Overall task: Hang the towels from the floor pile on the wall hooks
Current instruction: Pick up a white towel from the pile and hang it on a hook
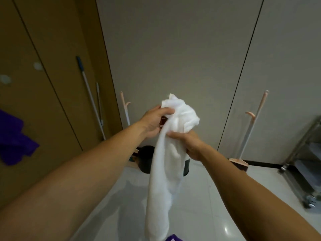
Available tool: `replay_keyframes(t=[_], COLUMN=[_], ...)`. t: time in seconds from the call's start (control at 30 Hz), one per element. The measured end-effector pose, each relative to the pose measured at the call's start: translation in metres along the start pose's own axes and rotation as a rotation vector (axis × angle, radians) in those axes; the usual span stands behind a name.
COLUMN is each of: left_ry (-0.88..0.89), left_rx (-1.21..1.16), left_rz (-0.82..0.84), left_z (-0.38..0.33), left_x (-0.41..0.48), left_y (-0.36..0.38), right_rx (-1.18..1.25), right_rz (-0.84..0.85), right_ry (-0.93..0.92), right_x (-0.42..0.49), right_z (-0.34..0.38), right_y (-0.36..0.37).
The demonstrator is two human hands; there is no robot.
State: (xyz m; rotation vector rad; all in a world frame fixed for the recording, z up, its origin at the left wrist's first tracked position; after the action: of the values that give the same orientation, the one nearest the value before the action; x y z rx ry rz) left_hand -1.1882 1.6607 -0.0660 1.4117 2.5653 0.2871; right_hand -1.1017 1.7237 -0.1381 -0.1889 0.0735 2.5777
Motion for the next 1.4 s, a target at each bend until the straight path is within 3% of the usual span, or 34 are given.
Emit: replay_keyframes(t=[0.07,0.13,0.23,0.33,0.43,0.57,0.83,0.97,1.07,1.2,1.27,1.4], left_ry=[0.035,-0.022,-0.254,-0.304,-0.27,-0.183,0.013,0.162,0.109,-0.014,-0.153,-0.378], left_rx=[-0.098,-0.066,0.153,0.114,0.24,0.334,0.228,0.116,-0.04,-0.103,0.038,0.314], left_rz=[-0.078,-0.131,-0.007,0.08,-0.003,-0.181,-0.366,-0.426,-0.547,-0.246,-0.075,-0.169], left_z=[-0.009,-0.001,0.036,0.046,0.032,0.002,-0.062,-0.102,-0.124,-0.129,-0.106,-0.067], left_x=[-0.007,-0.015,-0.029,-0.035,-0.042,-0.05,-0.046,-0.047,-0.057,-0.071,-0.079,-0.085], left_y=[-0.018,-0.039,-0.055,-0.07,-0.101,-0.149,-0.238,-0.265,-0.304,-0.329,-0.333,-0.378], right_rx=[-0.026,0.117,0.252,0.056,-0.163,-0.397,-0.422,-0.402,-0.326,0.086,0.066,-0.091], right_rz=[-0.146,-0.163,-0.052,-0.085,-0.207,-0.216,-0.419,-0.427,-0.497,-0.585,-0.525,-0.513], right_ry=[0.055,0.106,0.084,0.043,-0.033,-0.04,-0.12,-0.172,-0.168,-0.158,-0.124,-0.076], right_x=[0.0,0.002,0.007,0.014,0.021,0.032,0.044,0.053,0.058,0.058,0.062,0.072], right_z=[-0.002,0.001,0.017,0.029,0.043,0.052,0.095,0.109,0.114,0.117,0.109,0.1], right_y=[-0.002,0.007,0.034,0.049,0.055,0.074,0.091,0.116,0.116,0.1,0.106,0.103])
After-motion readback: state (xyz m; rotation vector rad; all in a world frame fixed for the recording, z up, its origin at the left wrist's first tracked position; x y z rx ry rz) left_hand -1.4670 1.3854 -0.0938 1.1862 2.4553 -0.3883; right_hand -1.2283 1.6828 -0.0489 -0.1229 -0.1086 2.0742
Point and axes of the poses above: each hand's wrist, its own x-axis towards the middle knuckle, its own y-axis out of the palm, z = x × y, the point moved 9 cm from there along x, towards the middle knuckle, and after that the axes turned 4 degrees about -x, right-handed, at the moved point
